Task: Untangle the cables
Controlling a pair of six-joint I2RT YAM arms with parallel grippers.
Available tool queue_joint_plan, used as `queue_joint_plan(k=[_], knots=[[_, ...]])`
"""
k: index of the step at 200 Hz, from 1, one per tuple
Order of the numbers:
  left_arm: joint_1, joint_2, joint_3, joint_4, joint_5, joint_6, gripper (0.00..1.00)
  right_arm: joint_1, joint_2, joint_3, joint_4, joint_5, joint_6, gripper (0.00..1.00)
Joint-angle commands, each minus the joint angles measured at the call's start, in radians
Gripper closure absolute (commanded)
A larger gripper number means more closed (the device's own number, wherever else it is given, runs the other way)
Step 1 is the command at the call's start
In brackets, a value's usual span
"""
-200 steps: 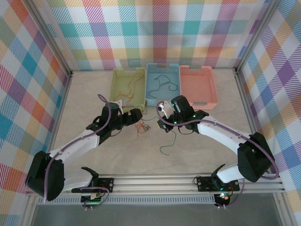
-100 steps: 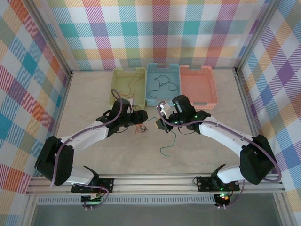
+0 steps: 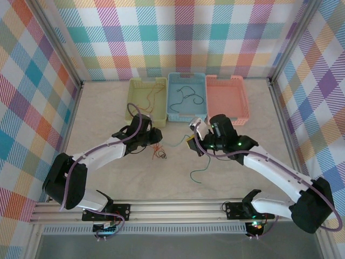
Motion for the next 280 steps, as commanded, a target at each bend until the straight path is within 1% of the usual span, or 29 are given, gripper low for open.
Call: queue_joint_plan(k=[1,22,48,63,81,98,115,141,160,179,195,207,220,237,254,263,280], knots=[[0.002,-0.021,0.018,-0.033,-0.033,-0.014,0.79,-0.008,-0.054,-0.022,0.002,0.113,0.005,1.0],[0.006,-0.015,0.021,-0.033,-0.028,-0.019,0.81,-0.026,-0.088,-0.033,-0.002,0.199,0.025,1.0],[0.006,-0.008,0.02,-0.027,-0.01,-0.023,0.81,-0.061,-0.104,-0.034,0.007,0.248,0.065,1.0],[0.007,0.002,0.025,-0.027,0.001,-0.023,0.81,-0.084,-0.096,-0.015,0.011,0.303,0.092,1.0],[0.006,0.007,0.028,-0.025,0.011,-0.022,0.81,-0.146,-0.082,0.003,0.036,0.352,0.126,1.0],[0.006,0.005,0.025,-0.022,0.013,-0.022,0.81,-0.248,-0.045,0.027,0.075,0.354,0.168,1.0],[0.006,0.007,0.024,-0.019,0.013,-0.021,0.81,-0.354,0.037,0.082,0.103,0.352,0.195,1.0],[0.006,0.01,0.027,-0.023,0.015,-0.02,0.81,-0.457,0.21,0.224,0.108,0.397,0.187,1.0],[0.006,0.005,0.026,-0.021,0.018,-0.02,0.81,-0.532,0.35,0.352,0.094,0.381,0.223,1.0],[0.006,0.006,0.026,-0.023,0.011,-0.017,0.81,-0.554,0.493,0.502,0.067,0.425,0.19,1.0],[0.006,0.012,0.028,-0.021,0.015,-0.017,0.81,-0.579,0.607,0.623,0.048,0.401,0.18,1.0],[0.006,0.015,0.031,-0.022,0.021,-0.016,0.81,-0.593,0.687,0.711,0.018,0.407,0.174,1.0],[0.006,0.01,0.031,-0.023,0.023,-0.016,0.81,-0.599,0.763,0.781,0.012,0.387,0.152,1.0],[0.006,0.004,0.031,-0.026,0.019,-0.015,0.81,-0.602,0.855,0.881,-0.033,0.405,0.157,1.0],[0.006,0.001,0.031,-0.029,0.017,-0.015,0.81,-0.608,0.936,0.943,-0.049,0.404,0.162,1.0],[0.006,-0.001,0.03,-0.03,0.017,-0.014,0.81,-0.612,0.972,0.968,-0.06,0.431,0.164,1.0],[0.006,-0.001,0.032,-0.031,0.016,-0.014,0.81,-0.618,1.012,0.973,-0.052,0.428,0.155,1.0]])
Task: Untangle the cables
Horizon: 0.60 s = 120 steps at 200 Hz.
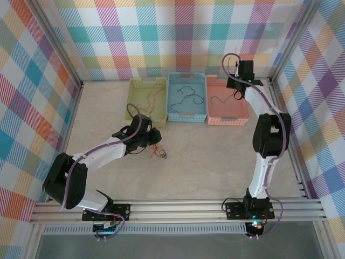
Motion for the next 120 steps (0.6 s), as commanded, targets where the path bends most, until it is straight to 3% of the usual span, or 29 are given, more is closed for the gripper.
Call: queue_joint_plan(k=[1,67,78,96,120], knots=[[0.004,-0.004,0.031,-0.021,0.01,0.006,0.81,-0.009,0.047,0.034,-0.04,0.018,-0.017,1.0],[0.004,-0.016,0.035,-0.03,0.011,0.009,0.81,-0.036,0.077,-0.059,0.004,-0.042,-0.066,0.97],[0.004,-0.018,0.034,-0.029,0.013,0.009,0.81,-0.039,0.072,-0.076,0.005,-0.055,-0.084,0.9],[0.004,-0.019,0.034,-0.029,0.014,0.008,0.8,-0.045,0.054,-0.095,0.003,-0.081,-0.091,0.66],[0.004,-0.02,0.032,-0.025,0.018,0.008,0.8,-0.046,0.0,-0.12,0.004,-0.105,-0.064,0.57]])
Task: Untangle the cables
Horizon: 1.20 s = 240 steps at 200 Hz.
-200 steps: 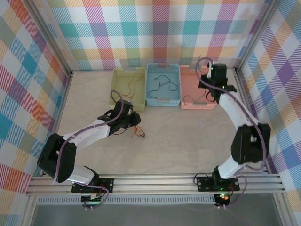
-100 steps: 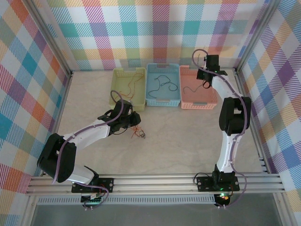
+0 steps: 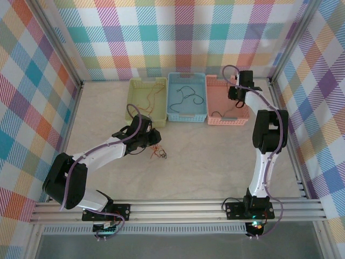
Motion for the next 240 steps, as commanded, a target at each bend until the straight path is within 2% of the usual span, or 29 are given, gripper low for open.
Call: queue_joint_plan(k=[1,39,70,81,104,126,158,184,205,240], knots=[[0.004,-0.019,0.031,-0.006,0.017,0.009,0.8,-0.005,-0.072,-0.029,0.008,-0.049,0.006,0.56],[0.004,-0.03,0.023,0.006,0.034,0.01,0.8,0.003,-0.263,-0.157,0.087,-0.087,0.134,0.54],[0.005,-0.07,0.001,0.039,0.051,0.02,0.76,0.078,-0.461,-0.332,0.168,-0.118,0.18,0.54],[0.004,-0.091,-0.006,0.045,0.049,0.025,0.73,0.123,-0.54,-0.42,0.224,-0.133,0.184,0.54],[0.004,-0.152,-0.034,0.064,0.024,0.024,0.58,0.198,-0.684,-0.612,0.339,-0.192,0.258,0.57],[0.004,-0.208,-0.053,0.046,-0.048,0.026,0.55,0.273,-0.745,-0.74,0.434,-0.277,0.287,0.59],[0.005,-0.243,-0.056,0.002,-0.137,0.013,0.54,0.389,-0.712,-0.81,0.49,-0.451,0.266,0.63],[0.006,-0.211,-0.049,-0.003,-0.136,0.007,0.53,0.493,-0.611,-0.783,0.463,-0.544,0.196,0.63],[0.007,-0.141,-0.023,-0.017,-0.111,0.001,0.53,0.554,-0.524,-0.746,0.43,-0.545,0.14,0.62],[0.019,-0.004,0.033,-0.044,-0.032,-0.014,0.51,0.595,-0.424,-0.712,0.392,-0.488,0.105,0.54]])
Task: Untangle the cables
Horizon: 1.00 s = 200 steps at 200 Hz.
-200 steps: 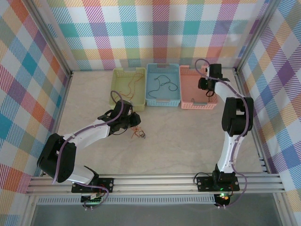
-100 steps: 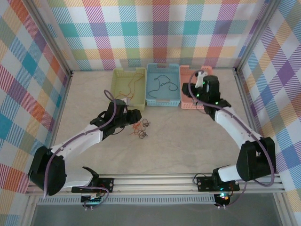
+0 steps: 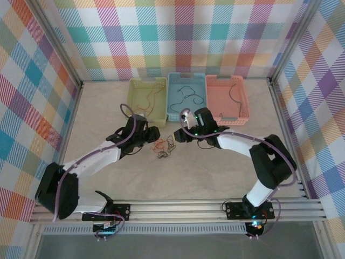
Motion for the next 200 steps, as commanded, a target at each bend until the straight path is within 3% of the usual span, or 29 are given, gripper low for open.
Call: queue_joint_plan(k=[1,26,86,134,200], knots=[[0.013,0.072,0.053,-0.04,0.058,-0.014,0.51,0.012,0.041,0.04,-0.019,0.004,-0.056,0.54],[0.021,0.134,0.072,-0.048,0.097,-0.03,0.51,0.015,0.064,0.039,0.007,0.001,-0.052,0.51],[0.023,0.215,0.141,-0.182,0.033,-0.03,0.51,0.02,0.08,0.051,-0.037,0.063,-0.056,0.48],[0.025,0.26,0.159,-0.183,0.075,-0.037,0.59,0.021,0.07,0.046,-0.043,0.086,-0.06,0.49],[0.028,0.289,0.171,-0.176,0.117,-0.028,0.8,0.021,0.068,0.043,-0.041,0.091,-0.058,0.49]])
